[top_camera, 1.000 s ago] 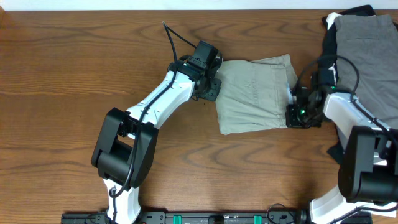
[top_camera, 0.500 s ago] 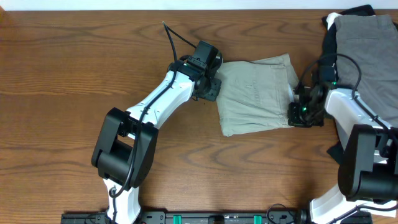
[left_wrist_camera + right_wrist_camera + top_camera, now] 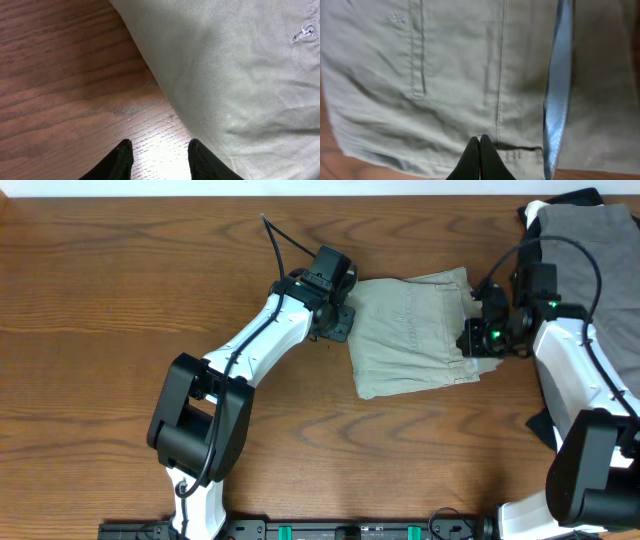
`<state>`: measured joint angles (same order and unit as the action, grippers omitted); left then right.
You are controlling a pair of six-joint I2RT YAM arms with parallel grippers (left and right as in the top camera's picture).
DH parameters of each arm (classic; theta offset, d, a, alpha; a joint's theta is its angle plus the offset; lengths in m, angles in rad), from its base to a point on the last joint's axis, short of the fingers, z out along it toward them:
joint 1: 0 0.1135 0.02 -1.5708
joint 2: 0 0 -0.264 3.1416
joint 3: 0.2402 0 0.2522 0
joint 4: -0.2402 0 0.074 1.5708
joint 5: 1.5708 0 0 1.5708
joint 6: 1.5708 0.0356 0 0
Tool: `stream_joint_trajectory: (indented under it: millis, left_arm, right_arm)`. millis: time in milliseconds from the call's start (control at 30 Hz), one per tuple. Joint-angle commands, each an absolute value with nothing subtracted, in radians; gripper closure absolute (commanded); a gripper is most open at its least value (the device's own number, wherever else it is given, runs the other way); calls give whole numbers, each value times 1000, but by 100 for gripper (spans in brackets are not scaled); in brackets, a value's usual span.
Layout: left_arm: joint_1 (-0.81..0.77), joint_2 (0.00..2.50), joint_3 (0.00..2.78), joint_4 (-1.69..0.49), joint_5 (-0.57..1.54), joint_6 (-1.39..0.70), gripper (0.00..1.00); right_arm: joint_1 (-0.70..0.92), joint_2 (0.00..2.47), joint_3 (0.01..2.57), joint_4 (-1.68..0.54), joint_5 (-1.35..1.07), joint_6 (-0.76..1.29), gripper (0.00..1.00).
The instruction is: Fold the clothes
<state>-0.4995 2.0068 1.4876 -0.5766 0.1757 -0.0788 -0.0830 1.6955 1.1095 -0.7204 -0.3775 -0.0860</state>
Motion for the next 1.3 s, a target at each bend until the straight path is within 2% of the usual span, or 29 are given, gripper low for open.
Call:
stream_joint_trajectory:
  millis: [0,133,200,367,467,533,767,1133,1267]
  left_arm:
    - [-501,2020,1489,-579,163,-88,62]
    - [-501,2020,1489,-579,163,-88,62]
    - [-501,2020,1489,-579,163,-85,65]
    - [-501,2016,1490,-529,164,-30,71]
    - [-502,1999,1491,-429,171,-28,88]
    - [-504,1988,1491,-354,192,-28,94]
    - [-508,2030,1491,-155,328,-28,94]
    - [-506,2242,1491,142,714,-101,94]
    - [-505,2313,1491,209,723,-151,93]
  right_arm:
    - [-78,1710,1021,-653,-339,-106,99]
    - [-79,1717,882,-471,-241,-81,99]
    - [-83,1721,825,-403,-212,-58,99]
    - [-93,1720,806,-373,-211,-45,99]
    - [-92,1720,813,-360,-269,-46,99]
    - [-92,1720,813,-348,-319,-46,99]
    - [-93,1720,812,-347,-326,-46,98]
    - [-92,1720,812,-332,-326,-46,98]
    - [-92,1720,812,-332,-326,-46,99]
